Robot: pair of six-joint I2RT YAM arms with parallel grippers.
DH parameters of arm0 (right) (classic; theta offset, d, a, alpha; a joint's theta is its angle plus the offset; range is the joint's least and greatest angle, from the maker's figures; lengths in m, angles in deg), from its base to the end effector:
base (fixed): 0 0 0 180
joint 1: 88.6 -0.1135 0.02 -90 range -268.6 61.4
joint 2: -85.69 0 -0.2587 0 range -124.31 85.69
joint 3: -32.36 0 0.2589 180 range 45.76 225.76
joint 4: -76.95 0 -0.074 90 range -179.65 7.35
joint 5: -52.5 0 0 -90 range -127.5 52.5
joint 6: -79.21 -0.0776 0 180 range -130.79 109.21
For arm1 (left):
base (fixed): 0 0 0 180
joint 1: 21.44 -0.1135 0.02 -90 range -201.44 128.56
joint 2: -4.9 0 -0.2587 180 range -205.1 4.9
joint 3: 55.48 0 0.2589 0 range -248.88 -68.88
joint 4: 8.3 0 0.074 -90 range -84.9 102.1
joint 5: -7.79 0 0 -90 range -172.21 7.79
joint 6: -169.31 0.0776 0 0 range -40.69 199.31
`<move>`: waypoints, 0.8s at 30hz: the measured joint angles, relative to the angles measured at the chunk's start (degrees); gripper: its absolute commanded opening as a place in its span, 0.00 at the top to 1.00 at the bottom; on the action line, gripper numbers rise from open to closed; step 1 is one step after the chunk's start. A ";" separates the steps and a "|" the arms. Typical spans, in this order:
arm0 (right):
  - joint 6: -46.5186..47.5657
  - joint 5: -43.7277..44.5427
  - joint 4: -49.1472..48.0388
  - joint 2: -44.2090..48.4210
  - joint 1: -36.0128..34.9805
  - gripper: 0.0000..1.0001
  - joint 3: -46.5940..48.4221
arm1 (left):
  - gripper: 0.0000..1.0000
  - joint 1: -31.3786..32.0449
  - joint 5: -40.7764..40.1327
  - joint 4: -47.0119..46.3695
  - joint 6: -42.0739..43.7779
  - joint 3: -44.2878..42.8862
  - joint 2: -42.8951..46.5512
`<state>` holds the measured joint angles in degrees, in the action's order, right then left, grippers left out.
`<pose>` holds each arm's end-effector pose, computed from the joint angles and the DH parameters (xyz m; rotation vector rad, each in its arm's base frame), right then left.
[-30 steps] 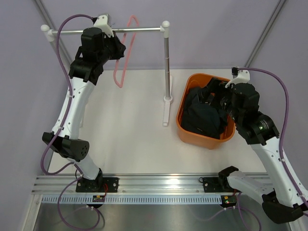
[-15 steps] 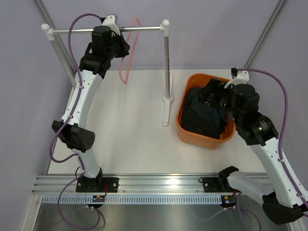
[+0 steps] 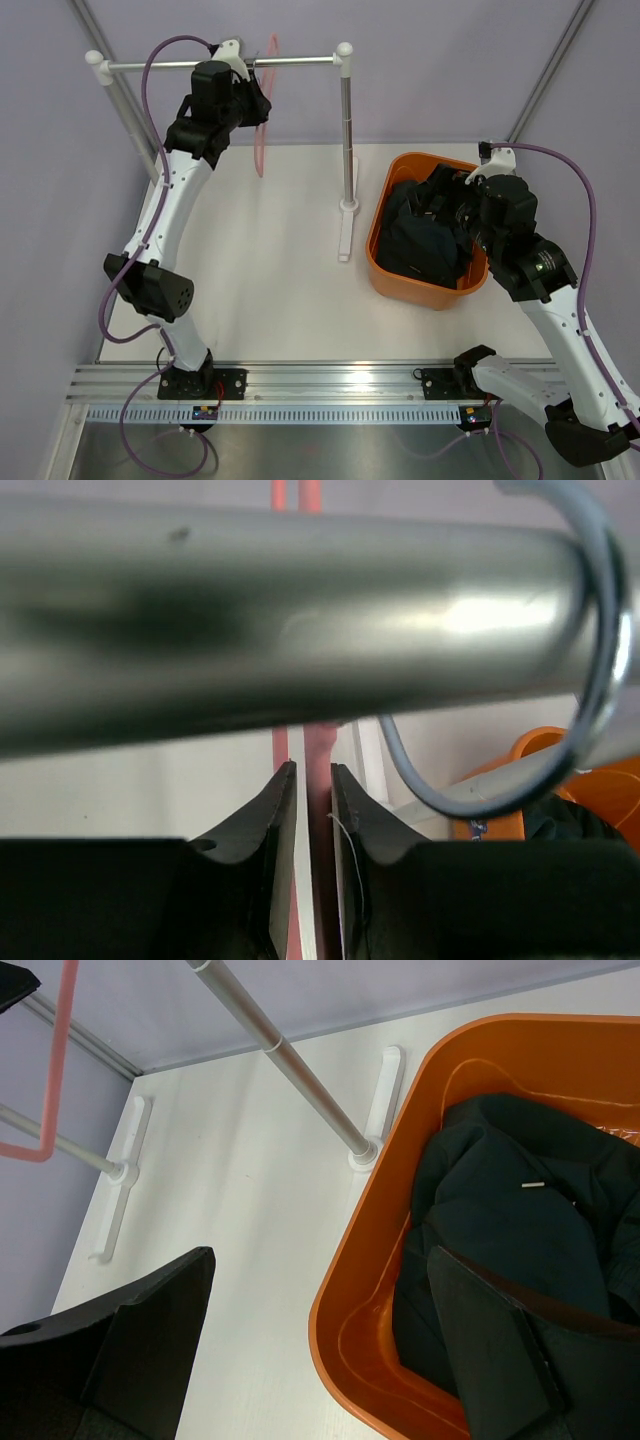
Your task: Remove the shorts from the hanger
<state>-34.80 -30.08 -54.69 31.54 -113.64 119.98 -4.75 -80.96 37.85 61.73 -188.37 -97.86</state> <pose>0.2129 0.0884 0.4272 0.0757 1.8540 0.4821 0.4274 -0.1299 0.4539 0.0008 1.8729 -0.4352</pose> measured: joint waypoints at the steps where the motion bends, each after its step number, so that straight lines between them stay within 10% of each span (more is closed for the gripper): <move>1: 0.00 0.00 0.00 0.00 0.00 0.03 -0.02 | 0.77 0.09 0.00 0.20 0.02 0.26 0.42; 24: 0.24 -2.43 0.87 4.63 0.00 0.01 -1.14 | 0.50 7.10 -4.61 2.08 1.29 27.65 35.93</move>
<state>-34.56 -32.50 -53.82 36.17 -113.64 118.84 2.35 -85.57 39.93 63.02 -160.72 -61.92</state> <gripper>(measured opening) 0.993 0.491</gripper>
